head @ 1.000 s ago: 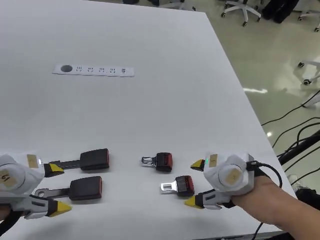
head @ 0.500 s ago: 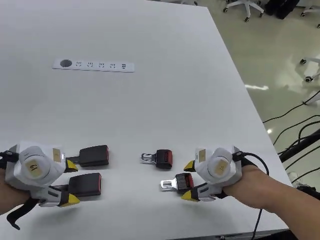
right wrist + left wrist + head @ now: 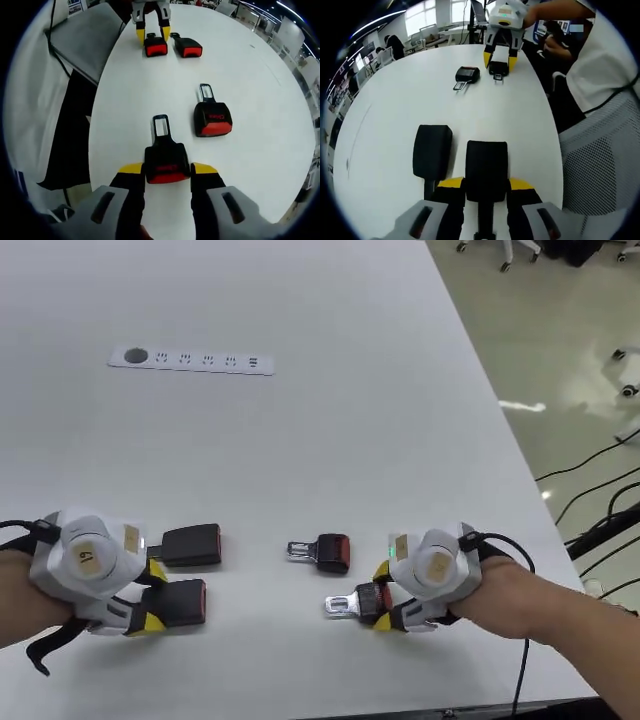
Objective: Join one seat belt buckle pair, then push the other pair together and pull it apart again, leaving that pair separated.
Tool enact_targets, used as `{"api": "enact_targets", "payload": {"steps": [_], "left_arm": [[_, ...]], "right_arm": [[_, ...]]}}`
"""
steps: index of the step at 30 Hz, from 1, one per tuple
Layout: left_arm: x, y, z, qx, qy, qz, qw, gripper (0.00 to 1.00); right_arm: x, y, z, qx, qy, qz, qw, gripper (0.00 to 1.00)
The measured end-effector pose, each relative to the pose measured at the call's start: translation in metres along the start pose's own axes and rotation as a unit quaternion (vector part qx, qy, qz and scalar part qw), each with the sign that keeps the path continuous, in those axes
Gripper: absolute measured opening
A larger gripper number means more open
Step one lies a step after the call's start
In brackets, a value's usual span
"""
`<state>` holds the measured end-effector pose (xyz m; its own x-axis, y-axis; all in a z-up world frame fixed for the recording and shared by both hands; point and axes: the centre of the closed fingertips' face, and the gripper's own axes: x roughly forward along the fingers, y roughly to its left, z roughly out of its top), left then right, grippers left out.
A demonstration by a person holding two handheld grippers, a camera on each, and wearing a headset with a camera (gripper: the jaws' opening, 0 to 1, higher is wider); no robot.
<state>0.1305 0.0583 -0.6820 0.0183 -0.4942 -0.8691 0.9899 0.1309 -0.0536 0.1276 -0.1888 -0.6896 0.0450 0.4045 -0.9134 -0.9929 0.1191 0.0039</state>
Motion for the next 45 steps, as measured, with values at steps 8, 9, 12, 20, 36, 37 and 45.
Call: {"api": "enact_targets", "payload": {"steps": [8, 9, 12, 20, 36, 37, 45], "left_arm": [[0.005, 0.001, -0.005, 0.033, 0.018, -0.008, 0.9993, 0.34], [0.006, 0.001, -0.006, 0.037, 0.022, -0.009, 0.999, 0.34], [0.008, 0.001, -0.008, 0.047, 0.03, -0.01, 0.9984, 0.34], [0.008, 0.001, -0.008, 0.049, 0.034, -0.011, 0.9981, 0.34], [0.008, 0.0, -0.008, 0.051, 0.042, -0.012, 0.9977, 0.34], [0.008, 0.0, -0.008, 0.051, 0.043, -0.012, 0.9977, 0.34], [0.008, -0.001, -0.007, 0.048, 0.039, -0.013, 0.998, 0.34]], "right_arm": [[0.003, -0.001, -0.001, -0.005, 0.002, 0.012, 0.9999, 0.33], [0.003, 0.0, -0.001, -0.007, 0.002, 0.012, 0.9999, 0.33], [0.003, 0.0, -0.001, -0.009, 0.002, 0.013, 0.9999, 0.33], [0.005, -0.002, -0.003, -0.003, 0.008, 0.006, 0.9999, 0.33], [0.015, 0.01, 0.017, 0.005, -0.003, 0.004, 1.0, 0.33], [0.016, 0.01, 0.019, 0.006, -0.003, 0.004, 1.0, 0.33], [0.024, 0.017, 0.04, 0.006, -0.013, 0.004, 0.9999, 0.33]]}}
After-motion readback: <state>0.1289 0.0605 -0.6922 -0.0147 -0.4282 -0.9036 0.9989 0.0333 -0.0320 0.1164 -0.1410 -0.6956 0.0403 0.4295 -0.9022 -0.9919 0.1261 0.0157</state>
